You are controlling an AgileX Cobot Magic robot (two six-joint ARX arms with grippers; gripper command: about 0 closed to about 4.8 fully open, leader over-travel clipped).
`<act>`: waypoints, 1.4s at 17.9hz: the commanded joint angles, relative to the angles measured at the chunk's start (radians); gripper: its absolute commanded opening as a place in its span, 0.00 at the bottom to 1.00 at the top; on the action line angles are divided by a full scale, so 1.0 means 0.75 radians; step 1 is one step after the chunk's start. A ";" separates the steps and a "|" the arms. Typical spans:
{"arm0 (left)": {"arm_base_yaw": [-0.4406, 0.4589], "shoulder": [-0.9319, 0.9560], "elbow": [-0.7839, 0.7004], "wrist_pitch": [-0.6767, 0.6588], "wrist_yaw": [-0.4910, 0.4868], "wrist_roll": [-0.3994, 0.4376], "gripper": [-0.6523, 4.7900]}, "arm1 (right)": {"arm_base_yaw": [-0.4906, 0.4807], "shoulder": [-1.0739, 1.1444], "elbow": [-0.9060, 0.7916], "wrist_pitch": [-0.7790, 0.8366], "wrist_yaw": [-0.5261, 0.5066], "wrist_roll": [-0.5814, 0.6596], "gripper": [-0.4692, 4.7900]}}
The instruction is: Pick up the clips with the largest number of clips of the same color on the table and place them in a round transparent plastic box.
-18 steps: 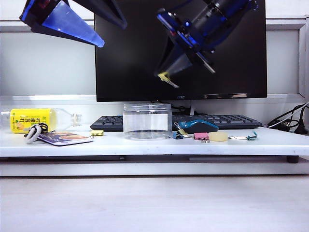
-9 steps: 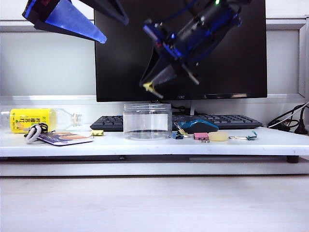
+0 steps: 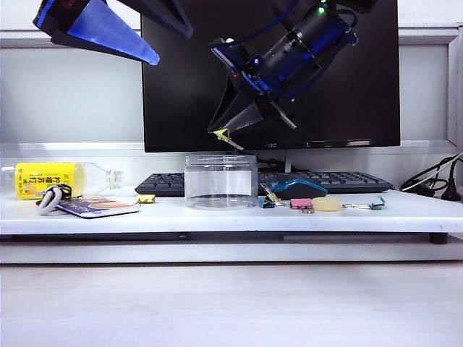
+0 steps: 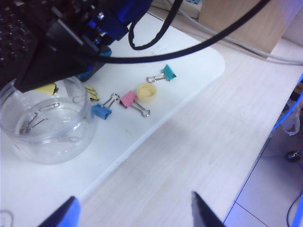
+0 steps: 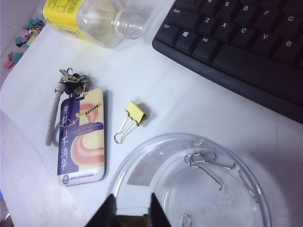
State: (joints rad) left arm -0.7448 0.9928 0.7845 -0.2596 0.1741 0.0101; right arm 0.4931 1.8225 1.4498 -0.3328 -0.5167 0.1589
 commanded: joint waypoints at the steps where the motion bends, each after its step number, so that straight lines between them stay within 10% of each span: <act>1: -0.001 -0.003 0.008 0.009 0.003 0.006 0.69 | 0.003 0.005 0.005 0.020 -0.001 -0.014 0.31; 17: -0.002 0.192 0.048 0.034 0.205 -0.003 0.70 | -0.039 -0.091 0.006 -0.004 0.057 -0.224 0.42; 25: -0.108 0.372 0.361 -0.260 -0.067 0.189 0.70 | -0.109 -0.102 0.006 -0.217 0.219 -0.430 0.42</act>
State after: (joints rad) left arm -0.8116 1.2594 1.0367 -0.4297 0.1627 0.1223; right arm 0.4160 1.7496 1.4502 -0.4950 -0.3592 -0.1474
